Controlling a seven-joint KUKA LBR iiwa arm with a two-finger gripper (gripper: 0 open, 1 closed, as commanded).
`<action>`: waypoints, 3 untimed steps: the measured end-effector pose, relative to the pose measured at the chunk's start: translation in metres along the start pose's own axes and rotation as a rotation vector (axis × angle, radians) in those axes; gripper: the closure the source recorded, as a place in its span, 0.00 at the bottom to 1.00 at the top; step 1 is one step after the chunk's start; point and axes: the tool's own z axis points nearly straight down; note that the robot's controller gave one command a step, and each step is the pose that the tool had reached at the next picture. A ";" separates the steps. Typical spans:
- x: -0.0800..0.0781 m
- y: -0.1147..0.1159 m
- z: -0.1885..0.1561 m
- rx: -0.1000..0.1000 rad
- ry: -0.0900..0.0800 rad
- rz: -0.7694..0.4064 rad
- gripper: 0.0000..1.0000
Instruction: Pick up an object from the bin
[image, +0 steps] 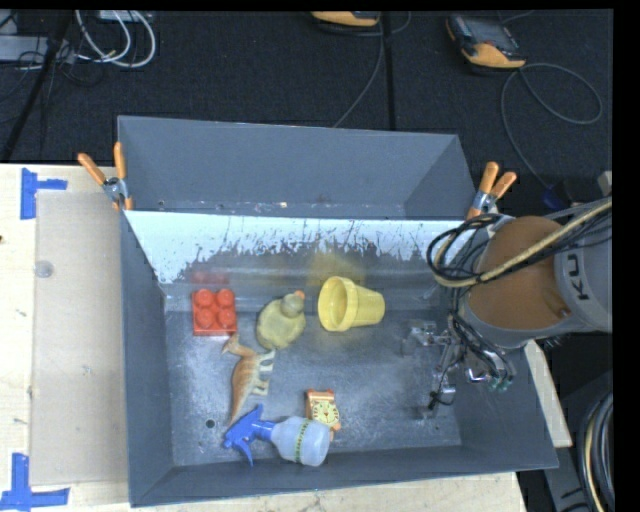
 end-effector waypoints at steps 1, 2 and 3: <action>0.015 0.035 0.007 0.003 -0.001 -0.100 0.00; 0.039 0.045 0.006 0.001 0.000 -0.159 0.00; 0.028 0.075 0.006 0.002 -0.001 -0.260 0.00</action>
Offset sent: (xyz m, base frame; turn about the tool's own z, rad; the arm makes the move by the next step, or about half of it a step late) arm -0.0626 0.0503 -0.0054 -0.2745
